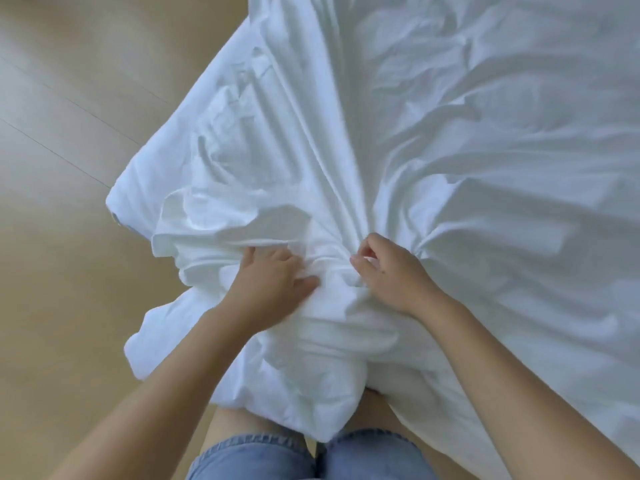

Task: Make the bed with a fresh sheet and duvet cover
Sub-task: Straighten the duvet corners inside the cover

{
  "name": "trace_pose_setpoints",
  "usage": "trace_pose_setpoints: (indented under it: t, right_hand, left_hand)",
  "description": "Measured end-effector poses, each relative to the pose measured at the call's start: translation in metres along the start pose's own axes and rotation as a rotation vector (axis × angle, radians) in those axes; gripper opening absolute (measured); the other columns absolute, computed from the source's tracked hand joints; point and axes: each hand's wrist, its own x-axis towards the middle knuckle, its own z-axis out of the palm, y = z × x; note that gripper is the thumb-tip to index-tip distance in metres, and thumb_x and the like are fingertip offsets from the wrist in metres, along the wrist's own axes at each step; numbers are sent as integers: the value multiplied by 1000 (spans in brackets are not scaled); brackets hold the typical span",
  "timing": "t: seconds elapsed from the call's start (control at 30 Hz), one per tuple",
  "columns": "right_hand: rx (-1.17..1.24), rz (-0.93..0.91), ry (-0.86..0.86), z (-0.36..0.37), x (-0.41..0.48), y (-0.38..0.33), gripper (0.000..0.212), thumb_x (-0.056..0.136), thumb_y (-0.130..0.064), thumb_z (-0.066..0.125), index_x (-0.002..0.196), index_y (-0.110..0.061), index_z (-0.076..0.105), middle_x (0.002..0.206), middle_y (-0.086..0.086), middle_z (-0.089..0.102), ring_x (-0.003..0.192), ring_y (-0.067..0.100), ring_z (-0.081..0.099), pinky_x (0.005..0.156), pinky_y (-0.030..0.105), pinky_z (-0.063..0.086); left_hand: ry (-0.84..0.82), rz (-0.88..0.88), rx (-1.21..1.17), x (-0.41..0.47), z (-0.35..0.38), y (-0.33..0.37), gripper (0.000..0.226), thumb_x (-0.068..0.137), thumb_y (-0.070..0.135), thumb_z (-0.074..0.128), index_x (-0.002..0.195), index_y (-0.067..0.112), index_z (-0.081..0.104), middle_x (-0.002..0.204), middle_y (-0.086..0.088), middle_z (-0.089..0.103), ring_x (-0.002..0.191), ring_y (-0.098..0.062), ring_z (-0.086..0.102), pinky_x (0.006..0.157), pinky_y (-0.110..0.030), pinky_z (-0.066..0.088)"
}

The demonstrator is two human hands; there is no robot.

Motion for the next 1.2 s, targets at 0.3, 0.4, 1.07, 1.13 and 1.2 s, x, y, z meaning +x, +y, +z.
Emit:
trace_pose_setpoints:
  t: [0.3, 0.4, 1.07, 1.13, 1.2]
  right_hand:
    - [-420, -219, 141, 26, -35, 53, 42, 84, -25, 63, 120, -4, 58, 135, 14, 52, 132, 33, 42, 109, 32, 19]
    - [-301, -229, 413, 22, -19, 33, 18, 83, -12, 45, 75, -2, 57, 80, 19, 64, 77, 38, 65, 75, 39, 32]
    - [-90, 384, 364, 15, -104, 159, 29, 101, -34, 36, 89, -10, 47, 82, 11, 59, 88, 33, 60, 80, 39, 39]
    - [91, 440, 421, 24, -119, 155, 32, 102, -33, 31, 80, -11, 39, 60, 1, 44, 65, 31, 53, 57, 35, 32]
    - [129, 442, 348, 42, -153, 148, 33, 102, -32, 32, 75, -14, 39, 57, -3, 39, 63, 27, 49, 57, 33, 30]
  left_hand:
    - [-240, -264, -158, -28, -22, 6, 38, 92, 22, 42, 59, 15, 26, 57, -1, 32, 56, -18, 30, 53, -29, 24]
    - [95, -233, -74, -27, -20, 41, 18, 93, 31, 45, 86, 15, 49, 87, -2, 53, 86, -26, 50, 68, -32, 37]
    - [-490, 110, 468, 43, -22, 159, 54, 85, 39, 57, 131, 16, 41, 128, -7, 52, 112, -25, 51, 88, -31, 41]
    - [-418, 308, 554, 33, 6, 179, 93, 76, 55, 64, 146, 20, 15, 142, -7, 35, 130, -27, 36, 104, -41, 31]
    - [-403, 446, 652, 27, 41, 193, 110, 75, 58, 64, 150, 19, -7, 152, -9, 15, 141, -29, 17, 113, -51, 13]
